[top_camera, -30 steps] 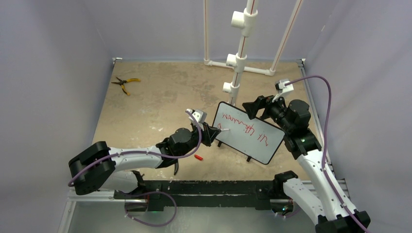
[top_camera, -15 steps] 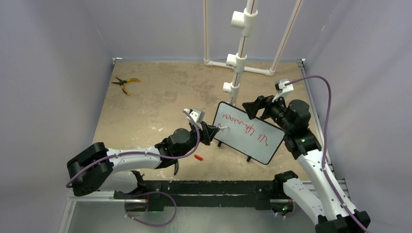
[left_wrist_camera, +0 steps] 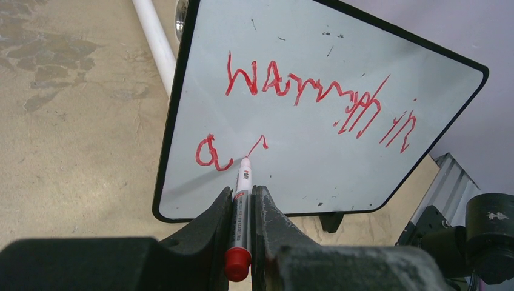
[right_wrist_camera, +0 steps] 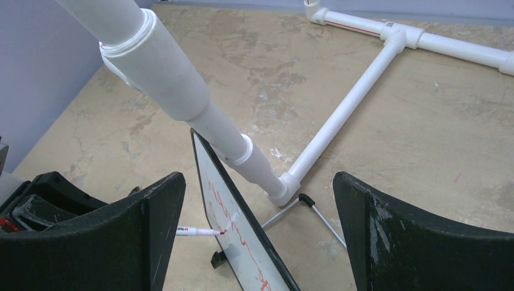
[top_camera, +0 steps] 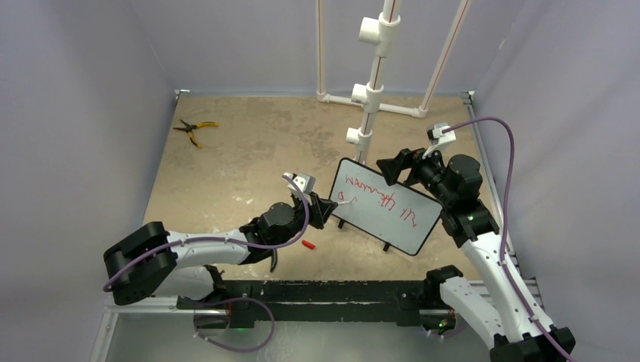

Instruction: Write a sentence on the whiteboard

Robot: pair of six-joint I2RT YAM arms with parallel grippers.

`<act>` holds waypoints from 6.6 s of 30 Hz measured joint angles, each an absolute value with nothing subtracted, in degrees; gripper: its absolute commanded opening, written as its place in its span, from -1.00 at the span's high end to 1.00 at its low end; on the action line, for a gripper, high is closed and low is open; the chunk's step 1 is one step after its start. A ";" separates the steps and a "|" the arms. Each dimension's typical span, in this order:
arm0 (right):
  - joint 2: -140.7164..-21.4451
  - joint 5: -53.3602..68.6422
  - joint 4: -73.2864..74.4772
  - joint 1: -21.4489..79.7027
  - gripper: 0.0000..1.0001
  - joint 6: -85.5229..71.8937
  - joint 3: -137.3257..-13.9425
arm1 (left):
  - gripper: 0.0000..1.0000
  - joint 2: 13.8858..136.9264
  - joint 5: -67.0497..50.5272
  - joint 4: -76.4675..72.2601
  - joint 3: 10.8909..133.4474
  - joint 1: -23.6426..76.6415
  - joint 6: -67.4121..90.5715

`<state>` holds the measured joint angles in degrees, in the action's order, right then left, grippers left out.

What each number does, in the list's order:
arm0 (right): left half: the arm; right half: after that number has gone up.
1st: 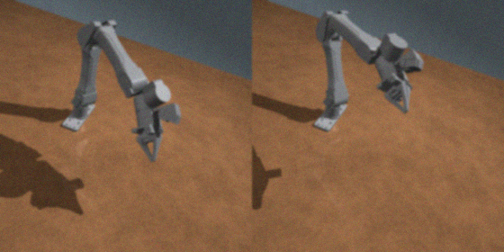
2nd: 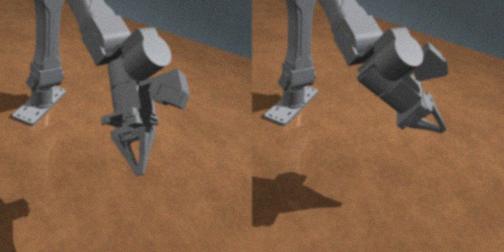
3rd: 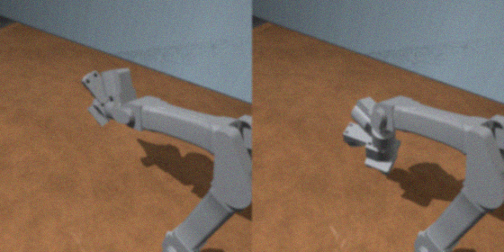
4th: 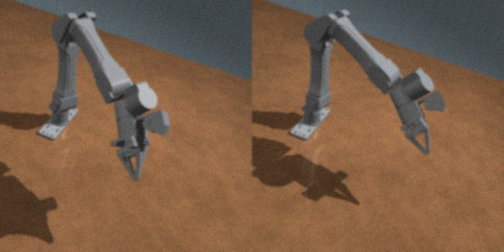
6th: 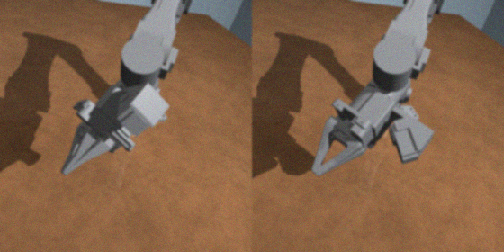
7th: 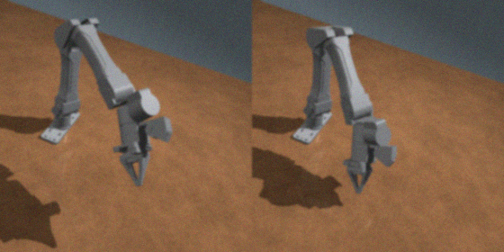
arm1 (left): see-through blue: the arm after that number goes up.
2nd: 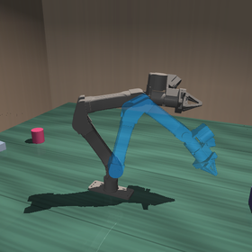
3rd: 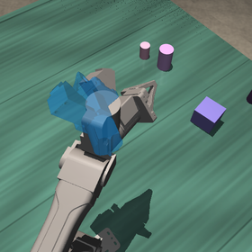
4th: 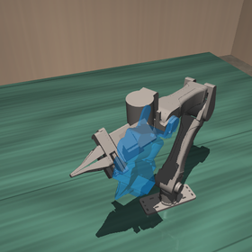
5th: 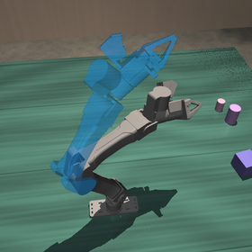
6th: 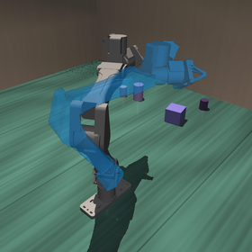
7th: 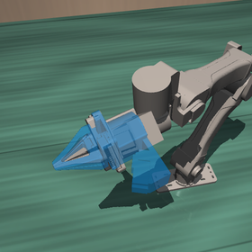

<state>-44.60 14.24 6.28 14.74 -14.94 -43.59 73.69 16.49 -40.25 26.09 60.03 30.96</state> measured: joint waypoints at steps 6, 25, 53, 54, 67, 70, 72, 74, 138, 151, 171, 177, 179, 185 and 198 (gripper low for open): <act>-44.60 14.24 6.26 14.74 -0.88 -14.94 -43.59 | 1.00 74.35 16.03 -42.00 26.09 60.03 31.14; -44.60 14.26 6.26 14.74 -0.88 -14.92 -43.59 | 1.00 75.42 15.22 -43.99 27.33 60.05 31.88; -44.62 14.26 6.20 14.74 -0.88 -14.92 -43.59 | 1.00 75.44 15.49 -44.05 22.85 60.07 32.42; -44.62 14.26 6.20 14.74 -0.88 -14.92 -43.59 | 1.00 75.44 15.64 -44.03 22.61 60.07 32.42; -44.62 14.26 6.20 14.74 -0.88 -14.92 -43.59 | 1.00 75.16 16.97 -42.74 22.22 60.10 32.34; -44.62 14.26 6.20 14.74 -0.88 -14.92 -43.59 | 1.00 74.59 17.26 -42.06 22.22 60.10 32.16; -44.62 14.26 6.20 14.74 -0.88 -14.92 -43.59 | 1.00 73.84 17.34 -41.76 22.22 60.10 32.12; -44.62 14.26 6.20 14.74 -0.88 -14.92 -43.59 | 1.00 72.86 17.39 -41.32 22.24 60.10 32.08; -44.62 14.24 6.37 14.74 -0.88 -14.52 -43.59 | 1.00 79.61 14.33 -48.90 27.81 61.65 31.94; -44.62 14.24 6.37 14.74 -0.88 -14.52 -43.59 | 1.00 78.85 15.94 -49.25 25.28 61.67 32.47; -44.62 14.24 6.37 14.74 -0.88 -14.52 -43.59 | 1.00 81.06 14.79 -51.70 25.17 62.26 33.87; -44.62 14.24 6.37 14.74 -0.88 -14.52 -43.59 | 1.00 80.97 14.79 -51.57 25.17 62.52 33.91; -44.62 14.24 6.37 14.74 -0.88 -14.52 -43.59 | 1.00 80.68 14.79 -51.35 25.17 62.81 33.91; -44.62 14.24 6.37 14.74 -0.88 -14.52 -43.59 | 1.00 79.68 14.79 -51.72 25.17 63.16 33.93; -44.62 14.24 6.37 14.74 -0.88 -14.52 -43.59 | 1.00 80.62 14.79 -52.27 27.49 63.16 33.85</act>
